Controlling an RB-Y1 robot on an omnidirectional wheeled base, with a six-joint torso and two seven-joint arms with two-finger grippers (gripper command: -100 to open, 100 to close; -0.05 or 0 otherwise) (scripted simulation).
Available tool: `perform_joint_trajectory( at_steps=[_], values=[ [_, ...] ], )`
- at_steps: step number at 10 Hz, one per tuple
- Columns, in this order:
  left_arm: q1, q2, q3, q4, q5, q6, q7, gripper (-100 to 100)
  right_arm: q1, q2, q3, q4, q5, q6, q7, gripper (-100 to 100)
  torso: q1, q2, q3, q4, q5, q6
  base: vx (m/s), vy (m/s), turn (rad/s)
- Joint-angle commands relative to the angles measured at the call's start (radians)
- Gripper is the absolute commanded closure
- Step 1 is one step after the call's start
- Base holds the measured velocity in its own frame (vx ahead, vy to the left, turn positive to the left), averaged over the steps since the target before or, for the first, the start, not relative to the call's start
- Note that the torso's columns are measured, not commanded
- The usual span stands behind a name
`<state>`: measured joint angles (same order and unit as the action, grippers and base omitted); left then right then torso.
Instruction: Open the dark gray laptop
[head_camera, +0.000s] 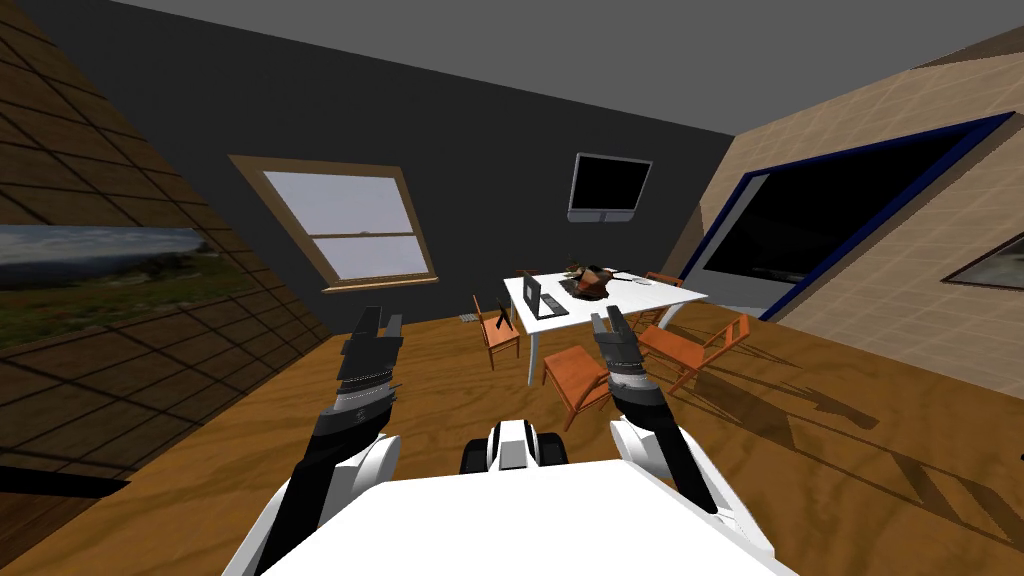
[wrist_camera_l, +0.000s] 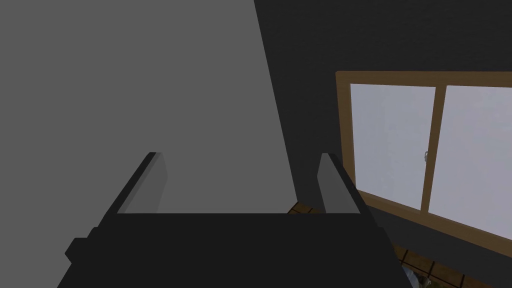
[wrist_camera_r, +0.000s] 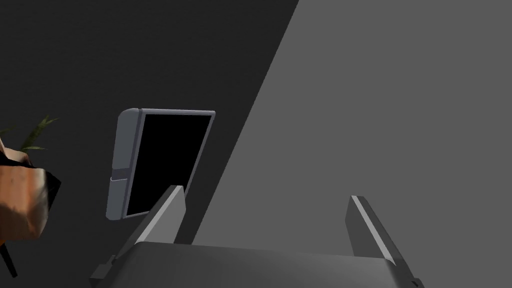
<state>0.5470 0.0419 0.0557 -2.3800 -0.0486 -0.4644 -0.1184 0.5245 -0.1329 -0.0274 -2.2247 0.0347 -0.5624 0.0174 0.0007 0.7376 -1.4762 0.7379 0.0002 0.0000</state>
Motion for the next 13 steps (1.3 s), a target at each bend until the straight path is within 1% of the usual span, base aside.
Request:
perform_joint_trajectory(
  at_steps=[1,6,10,13],
  values=[
    [0.000,0.000,0.000,0.000,0.000,0.000,0.000,0,0.006,-0.060,-0.019,0.008,0.040,0.033,0.036,-100,0.000,0.000,0.000,0.000,0.000,0.000,0.056,0.048,0.056],
    [0.000,0.000,0.000,0.000,0.000,0.000,0.000,0,0.019,-0.151,-0.063,0.025,0.137,0.108,0.121,-100,-0.001,0.000,0.000,0.000,0.000,0.000,0.062,0.047,0.060],
    [0.000,0.000,0.000,0.000,0.000,0.000,0.000,0,0.030,-0.215,-0.102,0.041,0.225,0.177,0.198,-100,0.000,0.000,0.000,0.000,0.000,0.000,0.068,0.059,0.063],
    [0.000,0.000,0.000,0.000,0.000,0.000,0.000,0,0.038,-0.273,-0.133,0.057,0.294,0.232,0.259,-100,-0.001,0.000,0.000,0.000,0.000,0.000,0.079,0.060,0.073]
  ],
)
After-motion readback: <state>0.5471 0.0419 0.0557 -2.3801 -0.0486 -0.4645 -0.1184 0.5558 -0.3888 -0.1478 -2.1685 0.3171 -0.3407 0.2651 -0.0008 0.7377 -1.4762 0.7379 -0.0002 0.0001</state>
